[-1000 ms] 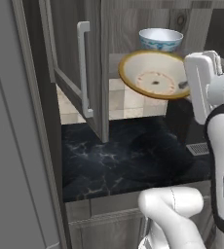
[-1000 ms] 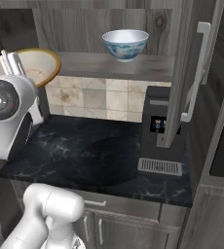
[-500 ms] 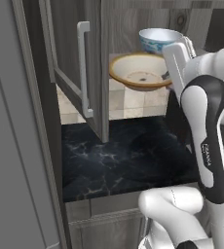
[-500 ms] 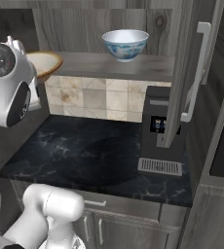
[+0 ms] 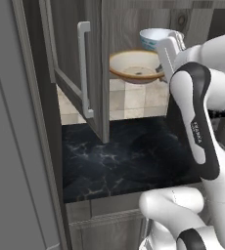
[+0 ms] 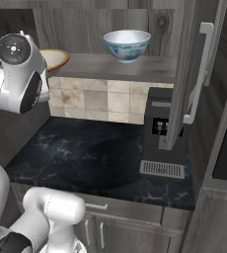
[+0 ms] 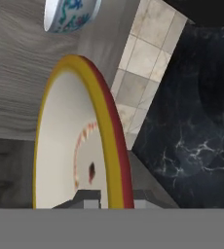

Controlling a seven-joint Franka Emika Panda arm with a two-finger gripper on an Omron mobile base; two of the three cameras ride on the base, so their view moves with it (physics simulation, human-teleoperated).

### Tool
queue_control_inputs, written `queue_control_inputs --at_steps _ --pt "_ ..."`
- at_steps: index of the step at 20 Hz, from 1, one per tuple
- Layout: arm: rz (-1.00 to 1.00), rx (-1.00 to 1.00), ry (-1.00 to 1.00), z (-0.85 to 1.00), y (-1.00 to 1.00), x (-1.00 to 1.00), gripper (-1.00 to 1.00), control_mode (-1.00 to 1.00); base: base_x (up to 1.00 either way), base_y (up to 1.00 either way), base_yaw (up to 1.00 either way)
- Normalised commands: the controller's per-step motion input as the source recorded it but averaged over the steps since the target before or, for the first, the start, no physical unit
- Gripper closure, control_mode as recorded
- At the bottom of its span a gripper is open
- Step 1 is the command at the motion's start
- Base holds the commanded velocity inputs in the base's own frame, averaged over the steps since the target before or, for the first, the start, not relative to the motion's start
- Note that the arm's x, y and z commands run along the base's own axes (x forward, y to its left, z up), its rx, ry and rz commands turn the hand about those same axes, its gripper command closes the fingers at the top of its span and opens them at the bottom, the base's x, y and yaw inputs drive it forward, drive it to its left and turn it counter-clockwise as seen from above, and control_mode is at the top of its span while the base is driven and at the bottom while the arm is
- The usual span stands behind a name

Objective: Open the cabinet. Pick the bowls from the counter and place them in the cabinet. Then close the cabinet.

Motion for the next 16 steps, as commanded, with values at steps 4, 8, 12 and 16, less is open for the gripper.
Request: queue_control_inputs --at_steps 4,8,12,16 --pt "0.00 0.00 0.00 0.00 0.05 0.44 1.00 -1.00 0.00 0.00 0.00" --pt "0.00 0.00 0.00 0.00 0.09 0.48 1.00 -1.00 0.00 0.00 0.00" --pt "0.00 0.00 0.00 -0.03 0.18 0.46 1.00 -1.00 0.00 0.00 0.00" --pt "0.00 0.00 0.00 -0.06 0.20 0.52 1.00 -1.00 0.00 0.00 0.00"
